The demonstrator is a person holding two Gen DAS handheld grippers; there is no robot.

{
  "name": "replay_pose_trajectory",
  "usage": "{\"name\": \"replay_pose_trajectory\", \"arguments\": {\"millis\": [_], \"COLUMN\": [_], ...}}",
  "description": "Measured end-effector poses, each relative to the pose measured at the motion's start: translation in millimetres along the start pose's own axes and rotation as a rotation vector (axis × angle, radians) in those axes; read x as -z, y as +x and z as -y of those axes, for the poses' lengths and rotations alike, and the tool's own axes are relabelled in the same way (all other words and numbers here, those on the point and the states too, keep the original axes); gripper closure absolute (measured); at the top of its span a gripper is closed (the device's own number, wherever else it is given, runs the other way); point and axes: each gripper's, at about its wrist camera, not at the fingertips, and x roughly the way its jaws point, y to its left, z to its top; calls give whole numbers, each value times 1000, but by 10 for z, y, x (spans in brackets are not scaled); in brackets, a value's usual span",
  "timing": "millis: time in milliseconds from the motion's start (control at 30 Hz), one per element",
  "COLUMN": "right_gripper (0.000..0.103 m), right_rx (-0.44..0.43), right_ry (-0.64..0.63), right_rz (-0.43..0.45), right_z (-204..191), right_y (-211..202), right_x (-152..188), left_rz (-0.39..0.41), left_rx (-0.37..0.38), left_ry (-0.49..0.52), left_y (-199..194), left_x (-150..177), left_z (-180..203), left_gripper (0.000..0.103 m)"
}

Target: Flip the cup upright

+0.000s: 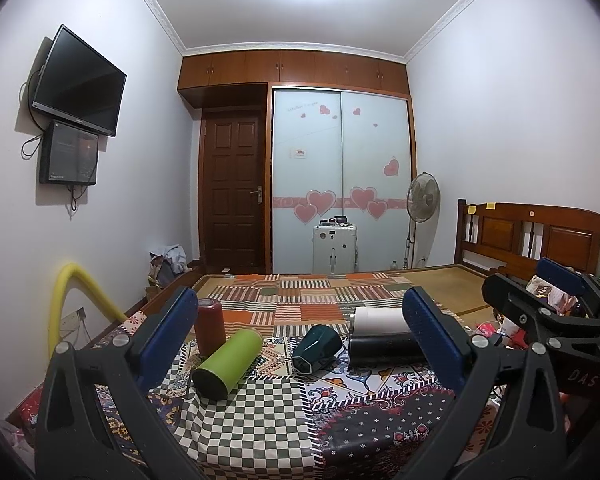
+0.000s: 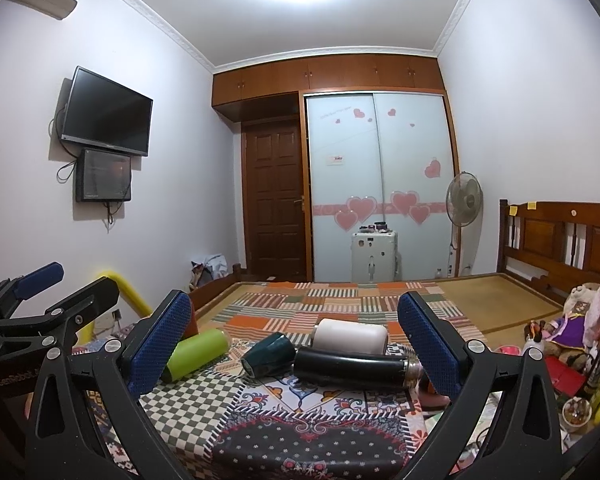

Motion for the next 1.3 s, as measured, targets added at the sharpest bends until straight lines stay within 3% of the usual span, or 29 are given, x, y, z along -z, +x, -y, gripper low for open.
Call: {"name": "replay_pose_trajectory", "arguments": {"millis": [1300], "right_gripper": [0], "right_rx": [-4], "right_ry": [2], "right_rz": [2], "right_z": [-38], "right_y": [-5], "right_x": [-4], "left_rz": [-5], "left_rx": [-19], "left_ry": [-5], "left_y": [38], "left_x": [16], "left_z": [-79], "left_gripper": [0]}}
